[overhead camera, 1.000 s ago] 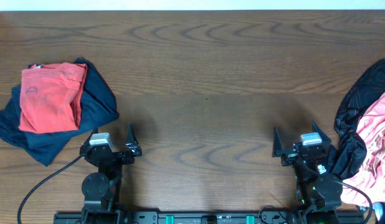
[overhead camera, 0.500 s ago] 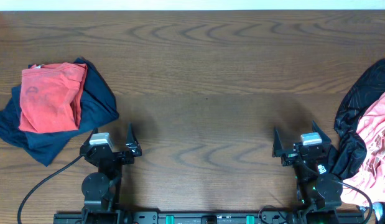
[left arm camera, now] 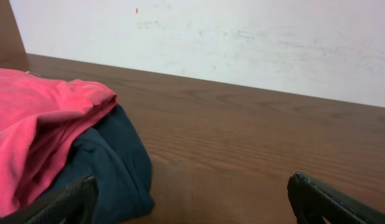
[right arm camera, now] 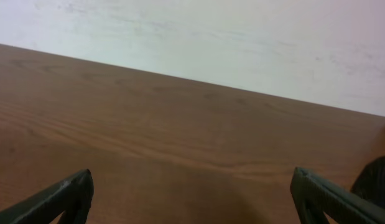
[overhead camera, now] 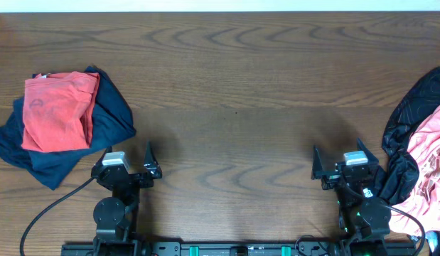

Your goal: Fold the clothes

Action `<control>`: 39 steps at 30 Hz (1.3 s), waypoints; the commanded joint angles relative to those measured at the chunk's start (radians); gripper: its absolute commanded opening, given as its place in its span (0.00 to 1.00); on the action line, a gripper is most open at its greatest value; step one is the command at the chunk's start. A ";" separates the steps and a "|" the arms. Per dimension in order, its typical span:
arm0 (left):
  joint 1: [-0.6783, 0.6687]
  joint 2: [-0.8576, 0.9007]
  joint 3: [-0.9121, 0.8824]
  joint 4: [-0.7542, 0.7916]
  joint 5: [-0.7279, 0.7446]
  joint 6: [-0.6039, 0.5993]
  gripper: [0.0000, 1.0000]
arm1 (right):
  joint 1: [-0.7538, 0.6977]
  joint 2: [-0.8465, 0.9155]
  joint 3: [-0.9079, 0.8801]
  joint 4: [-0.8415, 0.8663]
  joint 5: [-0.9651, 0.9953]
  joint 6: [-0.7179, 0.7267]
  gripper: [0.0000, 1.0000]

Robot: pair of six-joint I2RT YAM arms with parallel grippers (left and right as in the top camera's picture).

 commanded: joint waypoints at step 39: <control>0.006 0.617 0.610 -0.514 0.127 -0.081 0.98 | -0.070 0.716 0.624 -0.536 0.100 0.308 0.99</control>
